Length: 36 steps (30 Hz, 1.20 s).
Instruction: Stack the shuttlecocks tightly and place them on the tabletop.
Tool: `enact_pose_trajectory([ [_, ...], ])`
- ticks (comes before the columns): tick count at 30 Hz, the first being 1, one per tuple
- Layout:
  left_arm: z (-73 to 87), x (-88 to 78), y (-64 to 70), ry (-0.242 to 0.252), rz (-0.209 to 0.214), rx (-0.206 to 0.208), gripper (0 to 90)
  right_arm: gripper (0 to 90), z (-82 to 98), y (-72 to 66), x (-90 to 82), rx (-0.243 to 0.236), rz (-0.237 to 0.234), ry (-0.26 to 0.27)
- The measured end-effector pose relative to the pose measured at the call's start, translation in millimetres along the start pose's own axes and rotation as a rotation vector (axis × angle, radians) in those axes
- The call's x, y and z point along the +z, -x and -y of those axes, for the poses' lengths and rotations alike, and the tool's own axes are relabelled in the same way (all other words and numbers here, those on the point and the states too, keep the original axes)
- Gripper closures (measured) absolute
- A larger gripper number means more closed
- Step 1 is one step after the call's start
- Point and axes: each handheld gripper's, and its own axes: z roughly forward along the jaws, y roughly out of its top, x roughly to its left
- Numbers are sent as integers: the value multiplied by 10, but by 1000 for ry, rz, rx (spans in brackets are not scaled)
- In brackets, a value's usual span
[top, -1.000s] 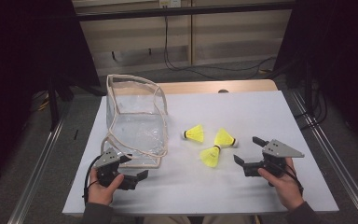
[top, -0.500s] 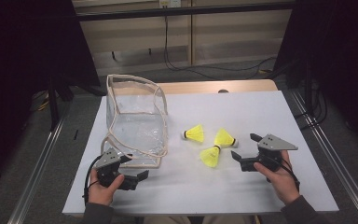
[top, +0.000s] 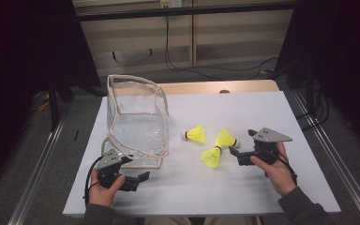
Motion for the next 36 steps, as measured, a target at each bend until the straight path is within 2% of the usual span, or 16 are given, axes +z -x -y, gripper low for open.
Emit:
enact_pose_trajectory([
  [14, -1, 12, 11, -3, -2, 2, 46, 30, -122, 79, 134, 7, 29, -54],
  [29, 1, 25, 15, -3, -3, 6, 46, 28, -262, 43, 360, -15, 39, -105],
  [36, -3, 23, 20, -5, -3, 9, 46, 60, -311, 33, 464, -11, 29, -124],
])
